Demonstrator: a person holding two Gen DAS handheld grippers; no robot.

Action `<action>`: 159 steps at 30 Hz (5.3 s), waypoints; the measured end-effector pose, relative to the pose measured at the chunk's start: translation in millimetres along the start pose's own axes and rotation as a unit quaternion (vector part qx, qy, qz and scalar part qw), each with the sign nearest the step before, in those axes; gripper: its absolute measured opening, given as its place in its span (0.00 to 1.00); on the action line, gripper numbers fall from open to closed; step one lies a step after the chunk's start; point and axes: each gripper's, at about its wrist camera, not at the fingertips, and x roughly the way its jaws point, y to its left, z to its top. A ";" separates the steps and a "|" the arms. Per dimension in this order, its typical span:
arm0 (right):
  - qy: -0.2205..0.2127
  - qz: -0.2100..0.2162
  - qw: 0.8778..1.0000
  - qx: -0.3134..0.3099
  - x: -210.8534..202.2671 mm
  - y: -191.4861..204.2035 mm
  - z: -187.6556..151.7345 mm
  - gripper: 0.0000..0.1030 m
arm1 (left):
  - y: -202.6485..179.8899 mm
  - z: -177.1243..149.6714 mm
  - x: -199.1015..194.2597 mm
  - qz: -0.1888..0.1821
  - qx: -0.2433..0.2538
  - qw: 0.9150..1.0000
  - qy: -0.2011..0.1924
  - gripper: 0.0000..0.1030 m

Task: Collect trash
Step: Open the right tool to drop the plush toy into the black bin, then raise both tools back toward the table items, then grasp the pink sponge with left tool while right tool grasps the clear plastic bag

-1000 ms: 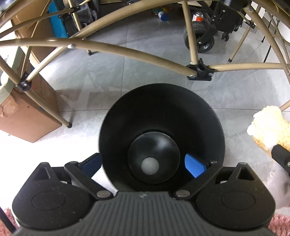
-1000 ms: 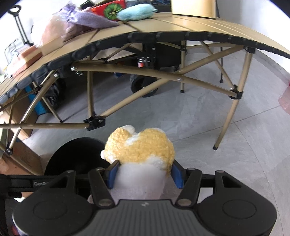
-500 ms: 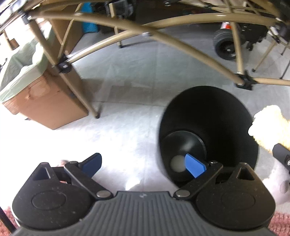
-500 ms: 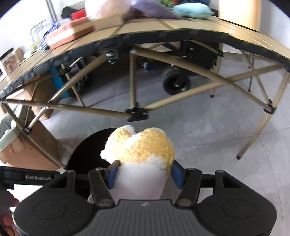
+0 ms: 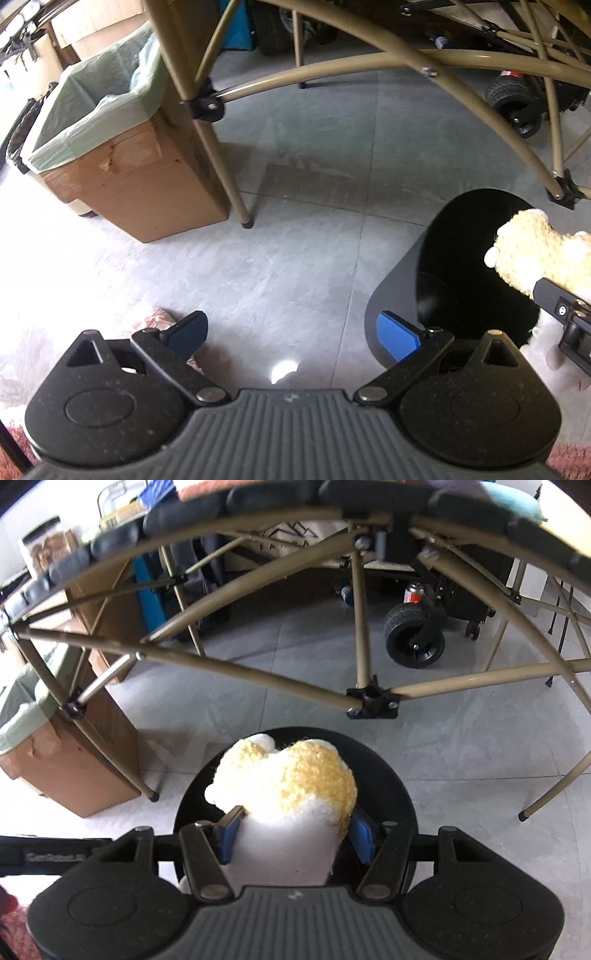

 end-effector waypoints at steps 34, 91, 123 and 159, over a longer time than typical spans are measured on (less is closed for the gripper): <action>0.006 -0.021 0.999 0.026 4.5 -22.5 -2.1 1.00 | -11.6 -6.6 -2.3 -0.013 0.033 0.999 -0.004 0.97; -0.338 0.030 0.939 0.064 -214.1 -98.5 53.6 1.00 | -33.2 7.4 -237.0 -0.108 -0.001 0.914 -0.392 1.00; -0.337 -0.006 0.937 0.096 -158.4 -138.5 99.0 1.00 | -138.9 101.0 -154.2 -0.155 0.126 0.921 -0.334 0.88; -0.330 -0.003 0.943 0.036 -117.1 -68.9 130.7 1.00 | -75.4 95.9 -182.6 -0.140 0.082 0.900 -0.406 0.68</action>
